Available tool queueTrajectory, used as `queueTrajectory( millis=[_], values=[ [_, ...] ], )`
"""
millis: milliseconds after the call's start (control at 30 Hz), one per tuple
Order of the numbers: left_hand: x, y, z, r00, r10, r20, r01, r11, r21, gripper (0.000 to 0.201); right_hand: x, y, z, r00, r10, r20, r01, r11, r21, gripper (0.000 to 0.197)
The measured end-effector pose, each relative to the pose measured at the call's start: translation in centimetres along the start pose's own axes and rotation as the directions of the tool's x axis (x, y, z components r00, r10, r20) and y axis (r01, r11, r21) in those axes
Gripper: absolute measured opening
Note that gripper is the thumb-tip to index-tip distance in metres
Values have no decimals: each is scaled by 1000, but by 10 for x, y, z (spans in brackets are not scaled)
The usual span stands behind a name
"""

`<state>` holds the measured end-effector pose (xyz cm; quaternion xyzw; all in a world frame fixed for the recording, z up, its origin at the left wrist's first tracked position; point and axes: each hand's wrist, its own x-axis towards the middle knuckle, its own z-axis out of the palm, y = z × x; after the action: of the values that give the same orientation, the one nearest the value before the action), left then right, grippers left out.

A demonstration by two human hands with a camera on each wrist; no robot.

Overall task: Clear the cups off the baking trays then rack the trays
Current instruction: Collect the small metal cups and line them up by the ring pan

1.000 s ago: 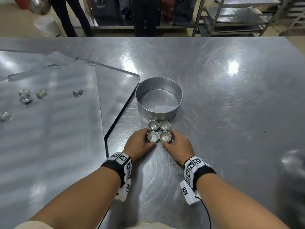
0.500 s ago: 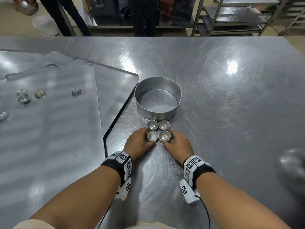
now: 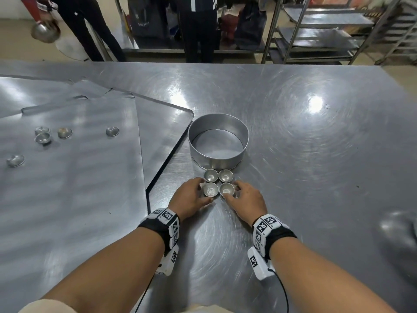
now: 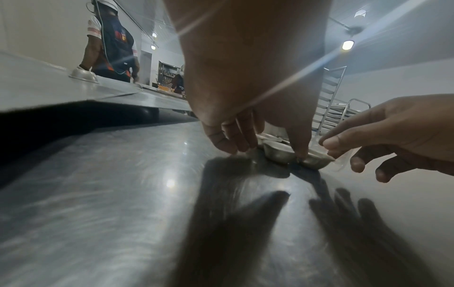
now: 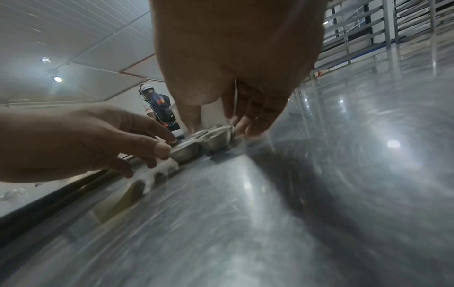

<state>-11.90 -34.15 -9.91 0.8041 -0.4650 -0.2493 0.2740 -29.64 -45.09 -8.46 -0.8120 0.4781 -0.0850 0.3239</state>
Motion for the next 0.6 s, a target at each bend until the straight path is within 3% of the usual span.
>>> queueTrajectory(
  millis=[200, 333, 600],
  values=[
    [-16, -12, -45, 997, -14, -70, 17, 999, 49, 41, 11, -51, -3, 994, -99, -38, 99, 995, 8, 35],
    [-32, -36, -94, 986, -60, -153, 68, 997, 49, 36, 20, -106, 12, 979, -203, -31, 204, 979, 14, 36],
    [-77, -127, -197, 942, -214, -259, 226, 974, 21, 34, 31, -226, 78, 922, -333, 195, 349, 935, -54, 41]
  ],
)
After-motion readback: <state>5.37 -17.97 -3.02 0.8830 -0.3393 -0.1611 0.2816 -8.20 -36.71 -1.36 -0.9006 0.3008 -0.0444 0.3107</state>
